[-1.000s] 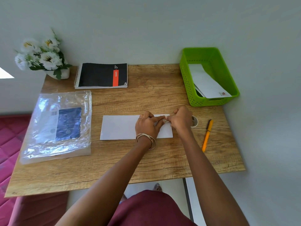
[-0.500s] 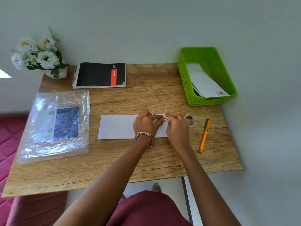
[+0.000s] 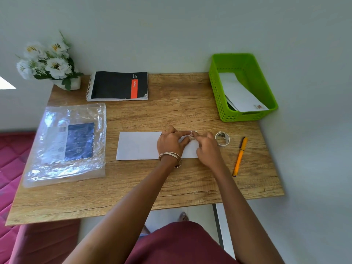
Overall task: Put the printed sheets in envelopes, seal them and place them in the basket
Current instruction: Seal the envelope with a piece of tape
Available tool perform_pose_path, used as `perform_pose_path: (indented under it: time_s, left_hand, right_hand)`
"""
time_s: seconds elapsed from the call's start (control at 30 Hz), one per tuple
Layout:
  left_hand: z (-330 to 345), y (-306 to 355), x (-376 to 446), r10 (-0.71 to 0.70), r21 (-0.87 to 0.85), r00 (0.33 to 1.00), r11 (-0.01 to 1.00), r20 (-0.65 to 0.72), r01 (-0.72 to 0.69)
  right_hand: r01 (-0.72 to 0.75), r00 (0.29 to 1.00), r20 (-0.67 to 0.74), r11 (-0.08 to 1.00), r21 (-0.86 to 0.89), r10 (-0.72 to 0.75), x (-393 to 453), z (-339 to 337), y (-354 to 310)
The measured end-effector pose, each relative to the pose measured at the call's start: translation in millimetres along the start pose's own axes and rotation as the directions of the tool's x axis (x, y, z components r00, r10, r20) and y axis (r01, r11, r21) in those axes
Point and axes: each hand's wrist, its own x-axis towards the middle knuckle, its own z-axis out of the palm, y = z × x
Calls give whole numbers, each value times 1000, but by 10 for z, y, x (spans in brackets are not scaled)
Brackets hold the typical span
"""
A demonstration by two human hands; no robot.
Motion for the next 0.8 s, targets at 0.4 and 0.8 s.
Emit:
perform_pose_path:
  time_s: [0.4, 0.8]
  left_hand:
    - [-31, -61, 35, 72, -2, 994, 997, 87, -73]
    - [-207, -128, 27, 94, -165, 976, 984, 197, -61]
  right_hand:
    - [-9, 996, -83, 909, -417, -29, -134, 53, -227]
    - [-77, 997, -6, 907, -414, 82, -119, 114, -186]
